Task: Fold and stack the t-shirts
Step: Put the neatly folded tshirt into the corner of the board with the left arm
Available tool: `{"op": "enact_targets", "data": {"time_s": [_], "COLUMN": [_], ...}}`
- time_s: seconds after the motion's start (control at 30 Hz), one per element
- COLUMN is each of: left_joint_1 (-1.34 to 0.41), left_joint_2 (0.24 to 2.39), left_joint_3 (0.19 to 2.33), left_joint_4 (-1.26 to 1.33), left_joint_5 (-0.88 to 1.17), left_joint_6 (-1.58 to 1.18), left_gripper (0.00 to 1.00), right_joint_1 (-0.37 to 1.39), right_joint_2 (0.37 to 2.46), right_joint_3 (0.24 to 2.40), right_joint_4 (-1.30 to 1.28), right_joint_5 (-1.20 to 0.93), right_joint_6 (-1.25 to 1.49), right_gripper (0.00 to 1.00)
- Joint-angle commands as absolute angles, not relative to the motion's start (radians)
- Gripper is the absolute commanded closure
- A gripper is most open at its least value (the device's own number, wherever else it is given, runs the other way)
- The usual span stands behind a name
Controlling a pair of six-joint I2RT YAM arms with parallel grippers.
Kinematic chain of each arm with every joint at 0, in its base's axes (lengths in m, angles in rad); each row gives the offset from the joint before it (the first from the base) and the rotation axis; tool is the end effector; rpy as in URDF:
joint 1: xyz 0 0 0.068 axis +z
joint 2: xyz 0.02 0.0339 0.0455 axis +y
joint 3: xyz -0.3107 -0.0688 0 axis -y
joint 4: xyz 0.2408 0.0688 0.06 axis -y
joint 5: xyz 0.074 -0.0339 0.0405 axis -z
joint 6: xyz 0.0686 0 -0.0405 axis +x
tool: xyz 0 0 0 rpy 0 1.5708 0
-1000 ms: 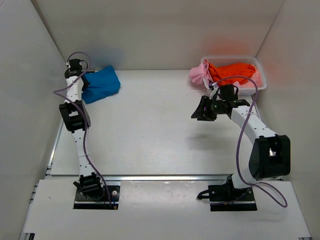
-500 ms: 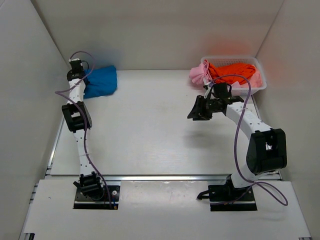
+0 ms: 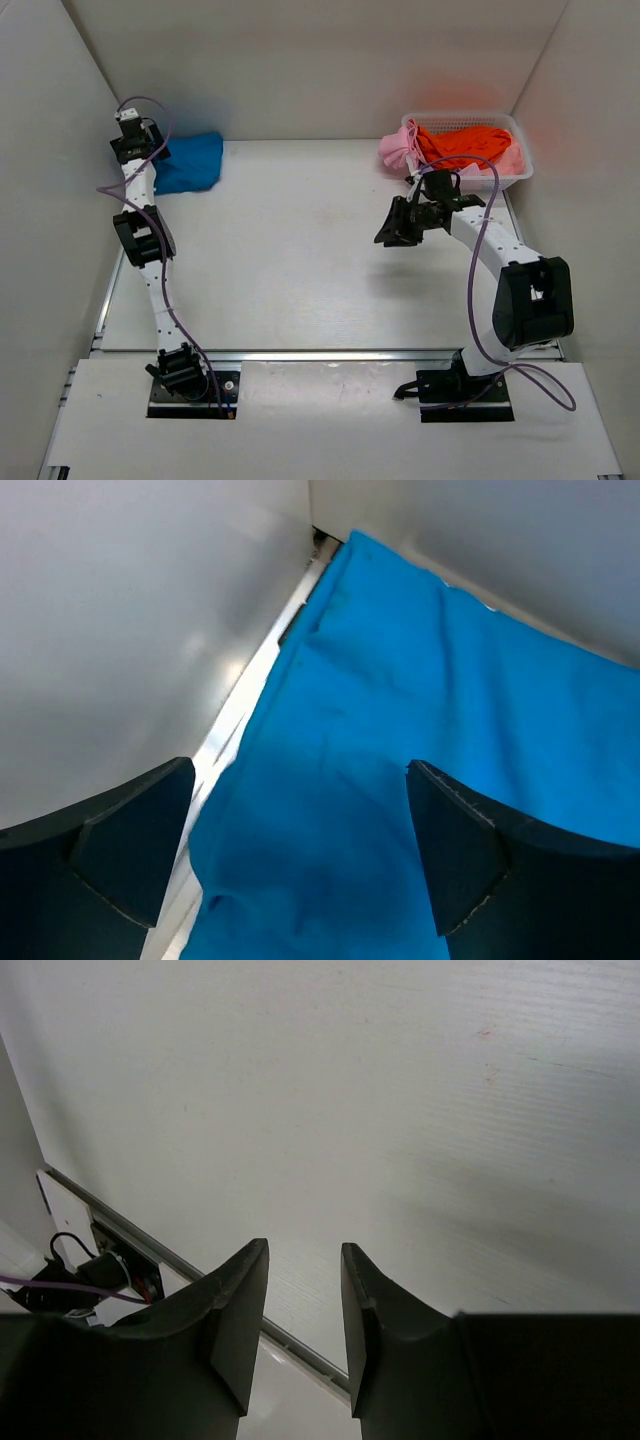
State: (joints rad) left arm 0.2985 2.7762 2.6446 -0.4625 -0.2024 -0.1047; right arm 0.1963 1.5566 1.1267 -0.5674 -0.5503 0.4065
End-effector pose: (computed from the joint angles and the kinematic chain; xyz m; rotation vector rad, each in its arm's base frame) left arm 0.6399 0.2113 0.1734 -0.5483 2.0993 0.3303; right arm 0.3180 0.0998 0.2671 0.0576 2.6132 0.9302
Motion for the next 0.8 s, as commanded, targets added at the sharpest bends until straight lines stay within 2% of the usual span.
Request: {"op": "enact_targets", "data": {"time_s": [0.0,0.13,0.33,0.5,0.63,0.77], "left_joint_1": [0.287,0.226,0.048,-0.124,-0.247,-0.245], "left_joint_2": [2.657,2.467,2.059,1.889,1.706,1.551], "left_joint_3": [2.674,2.536,1.917,1.725,1.481,1.333], "left_joint_4": [-0.506,-0.587,-0.393,-0.498,-0.491,-0.500], "left_joint_5": [-0.104,-0.126,-0.195,-0.120,-0.179,-0.048], "left_joint_6": [-0.138,-0.149,-0.086,-0.114,-0.089,-0.207], "left_gripper": [0.01,0.01,0.01,0.01,0.02,0.01], "right_joint_1": [0.225,0.262,0.299,0.278,0.191,0.068], "right_joint_2": [1.528,1.496,1.445,1.401,1.385,1.416], "right_joint_3": [1.149,1.141,1.091,1.060,1.136,1.285], "right_joint_4": [-0.535,-0.508,-0.480,-0.424,-0.432,-0.485], "right_joint_5": [-0.560,-0.545,-0.494,-0.463,-0.440,-0.449], "right_joint_6": [0.443,0.472,0.480,0.477,0.436,0.446], "right_gripper": [0.68,0.67,0.67,0.66,0.64,0.62]}}
